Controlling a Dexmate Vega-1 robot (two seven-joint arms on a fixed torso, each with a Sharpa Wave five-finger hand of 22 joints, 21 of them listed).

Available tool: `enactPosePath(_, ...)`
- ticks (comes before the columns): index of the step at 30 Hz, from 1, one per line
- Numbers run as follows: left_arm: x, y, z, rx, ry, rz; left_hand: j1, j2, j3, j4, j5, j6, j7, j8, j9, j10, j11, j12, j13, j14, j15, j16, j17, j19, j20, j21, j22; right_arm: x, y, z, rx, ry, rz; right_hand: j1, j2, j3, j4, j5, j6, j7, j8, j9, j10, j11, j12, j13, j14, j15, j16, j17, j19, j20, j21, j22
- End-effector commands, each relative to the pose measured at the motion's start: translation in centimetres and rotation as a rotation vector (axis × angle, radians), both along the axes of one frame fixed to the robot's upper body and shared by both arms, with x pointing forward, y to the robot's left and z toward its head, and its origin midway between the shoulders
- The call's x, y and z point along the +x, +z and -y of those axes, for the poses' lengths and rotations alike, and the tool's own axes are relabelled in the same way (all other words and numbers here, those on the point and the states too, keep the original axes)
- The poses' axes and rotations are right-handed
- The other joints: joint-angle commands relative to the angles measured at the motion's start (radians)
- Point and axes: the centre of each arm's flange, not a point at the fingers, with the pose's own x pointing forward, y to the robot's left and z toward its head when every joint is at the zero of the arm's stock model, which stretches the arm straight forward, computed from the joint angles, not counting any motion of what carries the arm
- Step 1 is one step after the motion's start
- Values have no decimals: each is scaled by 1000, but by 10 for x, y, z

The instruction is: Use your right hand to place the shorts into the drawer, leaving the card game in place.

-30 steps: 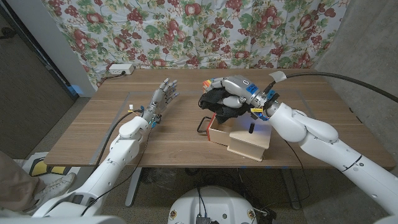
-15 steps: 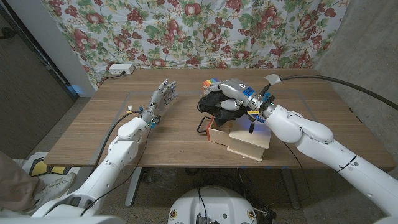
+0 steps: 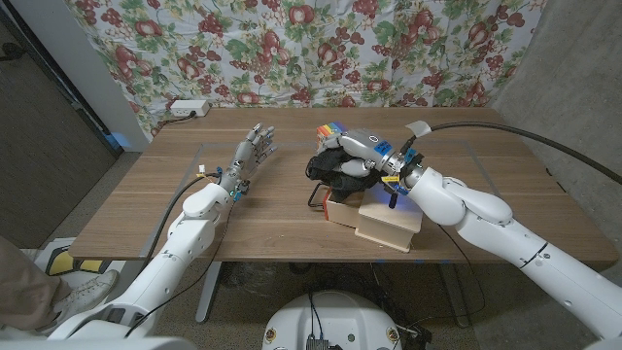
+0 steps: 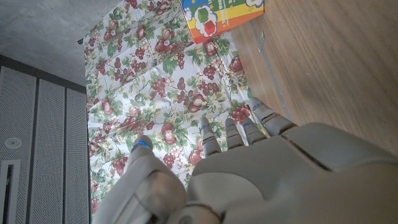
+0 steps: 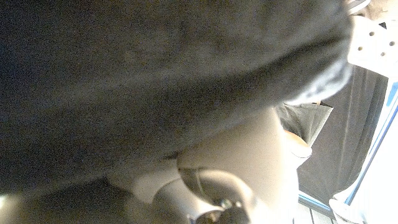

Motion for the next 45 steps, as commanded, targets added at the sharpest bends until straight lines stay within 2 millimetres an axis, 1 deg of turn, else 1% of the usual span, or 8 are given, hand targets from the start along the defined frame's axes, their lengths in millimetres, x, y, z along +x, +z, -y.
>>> enactPosePath(1,1,5,0,7,-3,4,-2,1,0,-5,2,9,4,2,4,-3,-2,0,4,-8,4,4,4,0,-4,4,3,10,-10,-6,-8,-1,-8,19,26,-1,-2,-2,-1,1,-4,3,-1,-1,-1,3,162,-266,9,0,0,-133,9,1)
enactPosePath(21,3,3,-1,5,-4,-8,-2,1,-1,-5,3,10,4,1,3,-2,-1,1,4,-8,4,4,4,0,-5,5,3,23,-18,-8,-41,-27,-65,23,35,-1,-1,-11,1,-4,-6,2,-2,-7,-4,3,148,-266,1,-14,-14,-131,6,-7)
enactPosePath(28,2,2,-1,5,-2,-8,-2,1,-1,-5,3,10,4,1,3,-3,0,0,4,-7,4,4,4,0,-6,5,3,29,-19,-7,-32,-26,-79,19,42,2,2,-14,-1,-7,-7,1,-1,-11,-7,0,129,-266,-18,-32,-28,-128,-1,-14)
enactPosePath(32,0,2,-2,7,-1,-8,-3,1,-2,-5,2,10,4,1,3,-3,-1,0,4,-8,4,4,4,0,-4,5,3,29,-19,-6,-29,-25,-73,3,55,12,12,-18,-13,-12,-17,-4,-6,-15,-20,-20,105,-269,-66,-79,-66,-120,-23,-27)
enactPosePath(36,-1,3,-2,8,1,-3,-3,0,-2,-5,2,10,4,1,3,-2,-1,1,4,-8,4,4,4,0,-4,5,3,28,-19,-4,-20,-25,-69,-8,55,14,16,-21,-12,-16,-19,-7,0,-10,-22,-29,106,-267,-84,-100,-82,-118,-30,-30)
enactPosePath(41,-1,5,-1,9,-1,-1,-3,0,-2,-5,2,10,4,0,3,-2,-1,1,4,-7,4,5,4,0,-4,5,3,27,-20,-3,-11,-29,-66,-21,54,18,17,-25,-28,-17,-32,-13,-10,-9,-33,-46,99,-270,-119,-136,-98,-114,-35,-32)
enactPosePath(43,-1,5,0,9,-3,-1,-4,0,-3,-5,2,11,4,0,3,-3,-1,0,4,-7,4,5,4,0,-4,5,3,25,-20,-2,-9,-31,-63,-27,53,24,15,-28,-51,-20,-46,-18,-17,-4,-42,-58,84,-273,-143,-157,-117,-104,-56,-40)
enactPosePath(45,-1,5,0,12,-6,0,-4,0,-3,-5,2,11,4,0,3,-3,-1,0,4,-7,4,5,4,0,-4,5,3,24,-20,-2,-6,-33,-59,-30,53,25,16,-30,-54,-24,-49,-19,-21,-9,-45,-62,82,-273,-149,-163,-121,-102,-60,-40)
